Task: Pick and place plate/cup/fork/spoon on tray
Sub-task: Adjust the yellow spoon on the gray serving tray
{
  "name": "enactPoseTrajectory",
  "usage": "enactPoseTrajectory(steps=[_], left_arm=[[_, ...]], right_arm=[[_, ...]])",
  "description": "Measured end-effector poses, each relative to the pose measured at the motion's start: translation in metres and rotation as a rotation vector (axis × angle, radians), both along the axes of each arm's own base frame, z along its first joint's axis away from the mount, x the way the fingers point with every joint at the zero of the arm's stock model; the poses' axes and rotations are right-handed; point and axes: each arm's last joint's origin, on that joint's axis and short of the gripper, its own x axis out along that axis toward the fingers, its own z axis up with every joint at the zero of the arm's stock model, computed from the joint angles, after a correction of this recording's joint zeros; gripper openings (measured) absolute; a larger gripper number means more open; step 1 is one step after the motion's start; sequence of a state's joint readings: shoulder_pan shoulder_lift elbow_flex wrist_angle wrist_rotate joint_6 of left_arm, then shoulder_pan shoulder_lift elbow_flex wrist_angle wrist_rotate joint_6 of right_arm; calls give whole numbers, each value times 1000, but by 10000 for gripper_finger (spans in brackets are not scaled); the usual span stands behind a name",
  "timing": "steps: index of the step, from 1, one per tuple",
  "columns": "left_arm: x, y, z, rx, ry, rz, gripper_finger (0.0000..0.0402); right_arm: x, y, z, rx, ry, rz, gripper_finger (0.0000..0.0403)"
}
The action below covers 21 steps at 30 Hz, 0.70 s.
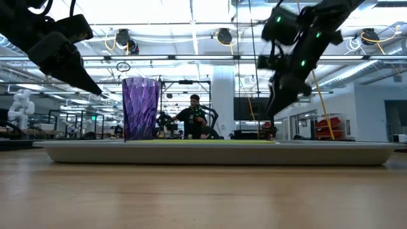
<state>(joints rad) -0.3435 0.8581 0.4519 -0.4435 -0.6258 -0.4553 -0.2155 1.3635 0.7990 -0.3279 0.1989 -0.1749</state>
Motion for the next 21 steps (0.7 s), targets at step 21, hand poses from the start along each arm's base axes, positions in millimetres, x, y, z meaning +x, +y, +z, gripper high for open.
enactPoseTrajectory(steps=[21], left_arm=[[0,0,0,-22,-7,12,72]], right_arm=[[12,101,-14,276,-32,127,134]])
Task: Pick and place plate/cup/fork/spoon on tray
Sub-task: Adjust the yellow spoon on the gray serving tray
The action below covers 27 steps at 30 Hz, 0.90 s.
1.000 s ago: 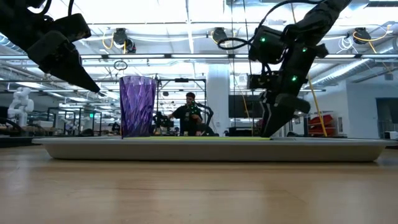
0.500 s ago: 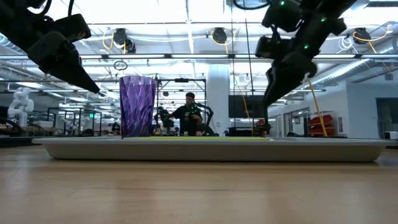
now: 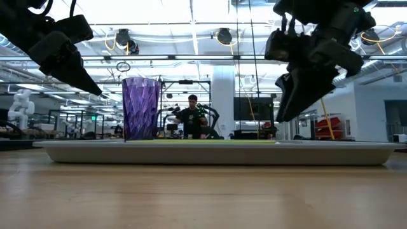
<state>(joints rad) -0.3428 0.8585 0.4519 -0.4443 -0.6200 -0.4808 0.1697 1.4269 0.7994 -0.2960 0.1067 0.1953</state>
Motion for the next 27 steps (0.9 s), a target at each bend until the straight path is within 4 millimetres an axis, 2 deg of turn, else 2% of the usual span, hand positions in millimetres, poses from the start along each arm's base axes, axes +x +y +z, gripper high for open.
enactPoseTrajectory(steps=[9,27], left_arm=[[0,0,0,-3,-1,0,72],[0,0,0,-13,5,-11,72]], right_arm=[[2,14,-19,52,84,-10,134],[2,12,-19,74,86,-45,134]])
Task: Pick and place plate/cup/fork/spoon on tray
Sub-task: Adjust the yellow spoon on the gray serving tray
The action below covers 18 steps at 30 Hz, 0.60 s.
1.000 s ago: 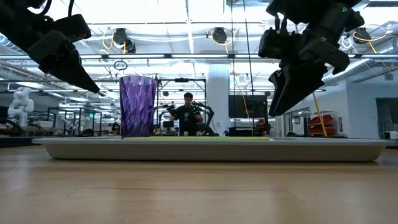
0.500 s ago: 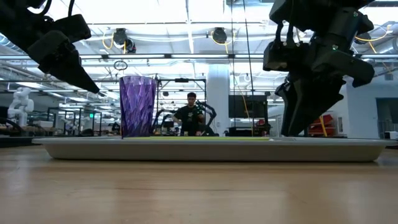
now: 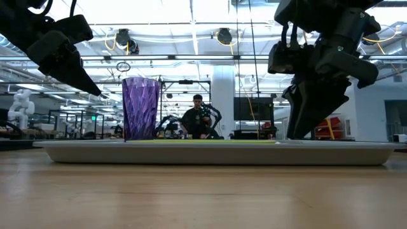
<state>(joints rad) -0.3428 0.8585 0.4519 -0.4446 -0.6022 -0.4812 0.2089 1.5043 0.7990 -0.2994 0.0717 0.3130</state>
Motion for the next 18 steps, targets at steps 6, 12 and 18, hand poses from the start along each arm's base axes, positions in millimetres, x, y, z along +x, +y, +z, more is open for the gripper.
enactPoseTrajectory(steps=[6,12,18], left_arm=[[0,0,0,0,0,0,72],[0,0,0,0,1,-1,72],[0,0,0,-1,0,-1,72]], right_arm=[[4,2,0,110,-63,-5,134],[-6,-5,-15,169,-15,-64,134],[-11,-10,-23,171,-32,-75,134]])
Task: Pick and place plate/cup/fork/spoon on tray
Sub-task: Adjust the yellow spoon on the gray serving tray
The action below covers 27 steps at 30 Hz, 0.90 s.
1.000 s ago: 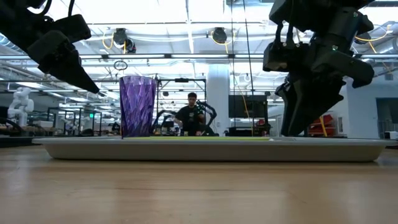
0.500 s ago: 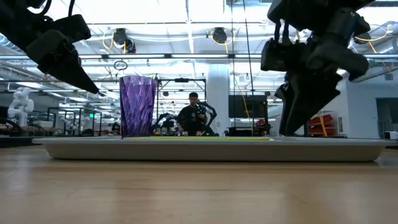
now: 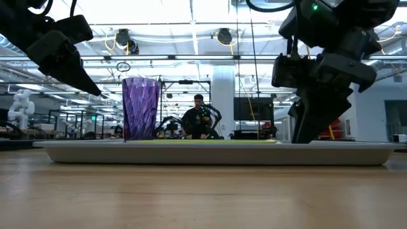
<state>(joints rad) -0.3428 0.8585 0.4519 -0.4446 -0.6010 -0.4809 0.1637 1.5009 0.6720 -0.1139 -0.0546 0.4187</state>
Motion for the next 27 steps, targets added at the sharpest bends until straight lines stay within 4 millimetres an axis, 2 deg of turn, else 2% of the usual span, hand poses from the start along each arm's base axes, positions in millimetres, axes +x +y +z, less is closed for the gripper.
enactPoseTrajectory(steps=[15,20,27], left_arm=[[0,0,0,-3,-1,0,72],[0,0,0,-1,0,-1,72],[0,0,0,-2,0,-1,72]], right_arm=[[3,-17,-2,-100,-37,4,134],[2,-17,5,-118,-73,16,134],[-2,-28,28,-375,-176,-86,134]])
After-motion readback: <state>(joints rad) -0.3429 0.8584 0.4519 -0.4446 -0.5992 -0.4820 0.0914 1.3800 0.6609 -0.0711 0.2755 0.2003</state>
